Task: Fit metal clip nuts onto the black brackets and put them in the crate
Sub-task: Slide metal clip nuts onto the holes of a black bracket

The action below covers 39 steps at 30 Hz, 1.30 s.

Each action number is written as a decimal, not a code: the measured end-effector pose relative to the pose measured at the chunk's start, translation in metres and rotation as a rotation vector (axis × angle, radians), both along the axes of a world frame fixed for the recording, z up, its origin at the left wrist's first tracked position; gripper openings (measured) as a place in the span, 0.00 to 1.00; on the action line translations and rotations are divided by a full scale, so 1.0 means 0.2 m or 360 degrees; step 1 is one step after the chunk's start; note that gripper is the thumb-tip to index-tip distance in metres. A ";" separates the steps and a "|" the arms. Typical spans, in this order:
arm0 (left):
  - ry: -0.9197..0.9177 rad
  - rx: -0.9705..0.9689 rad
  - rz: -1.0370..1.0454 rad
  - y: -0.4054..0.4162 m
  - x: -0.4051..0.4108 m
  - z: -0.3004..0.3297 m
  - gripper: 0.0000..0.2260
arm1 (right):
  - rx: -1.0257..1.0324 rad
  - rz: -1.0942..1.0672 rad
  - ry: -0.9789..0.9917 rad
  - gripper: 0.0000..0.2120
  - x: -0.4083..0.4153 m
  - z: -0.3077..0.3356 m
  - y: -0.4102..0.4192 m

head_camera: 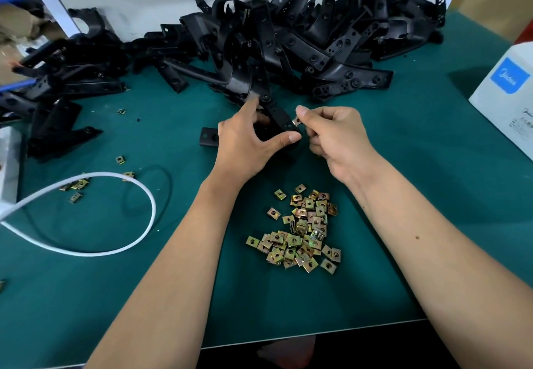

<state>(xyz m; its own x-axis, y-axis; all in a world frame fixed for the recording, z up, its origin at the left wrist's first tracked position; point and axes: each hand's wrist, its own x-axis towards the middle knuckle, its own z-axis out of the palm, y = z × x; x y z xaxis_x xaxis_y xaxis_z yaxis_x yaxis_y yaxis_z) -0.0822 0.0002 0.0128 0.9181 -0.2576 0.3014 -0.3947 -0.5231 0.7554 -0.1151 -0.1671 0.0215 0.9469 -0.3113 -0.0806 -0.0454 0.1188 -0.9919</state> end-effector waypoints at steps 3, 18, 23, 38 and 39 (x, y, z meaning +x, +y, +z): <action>0.0002 0.0021 -0.0014 -0.01 0.00 0.00 0.35 | -0.0027 -0.0041 -0.0040 0.14 0.00 0.00 0.01; -0.0061 0.0081 0.0078 -0.02 -0.02 0.01 0.31 | -0.0387 -0.0036 -0.0082 0.13 0.01 -0.03 0.00; -0.0126 0.0163 0.0092 -0.04 -0.02 0.01 0.36 | -0.0556 -0.0057 -0.0203 0.12 0.00 -0.04 0.03; -0.0080 0.0143 0.0247 -0.04 -0.01 -0.01 0.37 | -0.0911 0.0027 -0.0454 0.23 -0.03 0.00 0.01; -0.0094 0.0157 0.0241 -0.04 -0.01 -0.01 0.36 | -0.0918 0.0048 -0.0455 0.23 -0.03 0.00 0.00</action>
<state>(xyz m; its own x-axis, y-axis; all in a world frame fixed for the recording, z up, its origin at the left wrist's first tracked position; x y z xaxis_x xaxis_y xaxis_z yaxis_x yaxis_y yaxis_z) -0.0837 -0.0072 0.0118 0.9301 -0.1486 0.3360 -0.3478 -0.6505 0.6752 -0.1205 -0.1671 0.0215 0.9152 -0.2020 0.3488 0.2354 -0.4345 -0.8693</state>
